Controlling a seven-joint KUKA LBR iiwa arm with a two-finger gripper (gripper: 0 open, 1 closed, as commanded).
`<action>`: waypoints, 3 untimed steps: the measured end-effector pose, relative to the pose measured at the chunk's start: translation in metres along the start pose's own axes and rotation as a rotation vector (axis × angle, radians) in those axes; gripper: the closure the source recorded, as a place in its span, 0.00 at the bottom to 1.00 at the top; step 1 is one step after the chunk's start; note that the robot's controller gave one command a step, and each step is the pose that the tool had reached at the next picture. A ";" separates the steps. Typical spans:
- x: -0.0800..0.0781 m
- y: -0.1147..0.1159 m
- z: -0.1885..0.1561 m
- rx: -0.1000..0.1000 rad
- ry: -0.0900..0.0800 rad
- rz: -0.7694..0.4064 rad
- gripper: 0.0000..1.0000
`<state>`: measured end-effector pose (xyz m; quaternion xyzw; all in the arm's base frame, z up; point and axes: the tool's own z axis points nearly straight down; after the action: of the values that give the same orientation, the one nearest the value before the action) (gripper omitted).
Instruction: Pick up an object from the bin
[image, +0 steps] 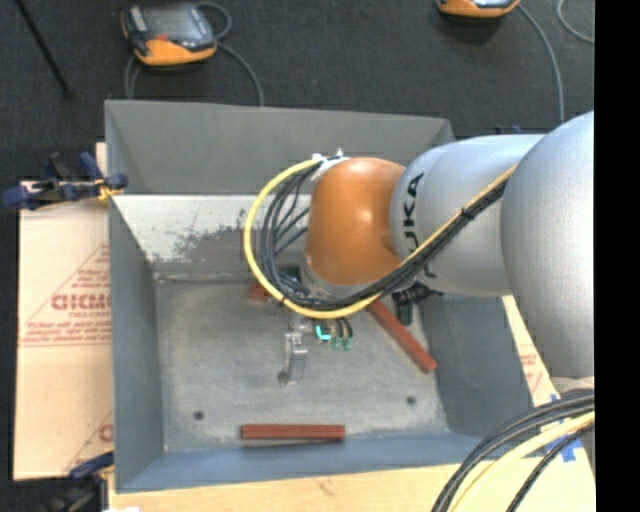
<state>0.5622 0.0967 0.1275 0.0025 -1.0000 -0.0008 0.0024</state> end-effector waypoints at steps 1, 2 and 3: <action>-0.002 0.000 -0.004 -0.001 -0.008 0.002 0.00; 0.003 -0.045 0.022 -0.001 -0.011 0.021 0.00; -0.021 -0.086 0.020 0.004 -0.002 -0.032 0.00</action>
Offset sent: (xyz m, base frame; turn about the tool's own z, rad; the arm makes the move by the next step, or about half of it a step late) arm -0.0098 -0.0887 -0.0474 0.0461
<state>0.5839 0.0112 0.1071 0.0188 -0.9998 0.0011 0.0014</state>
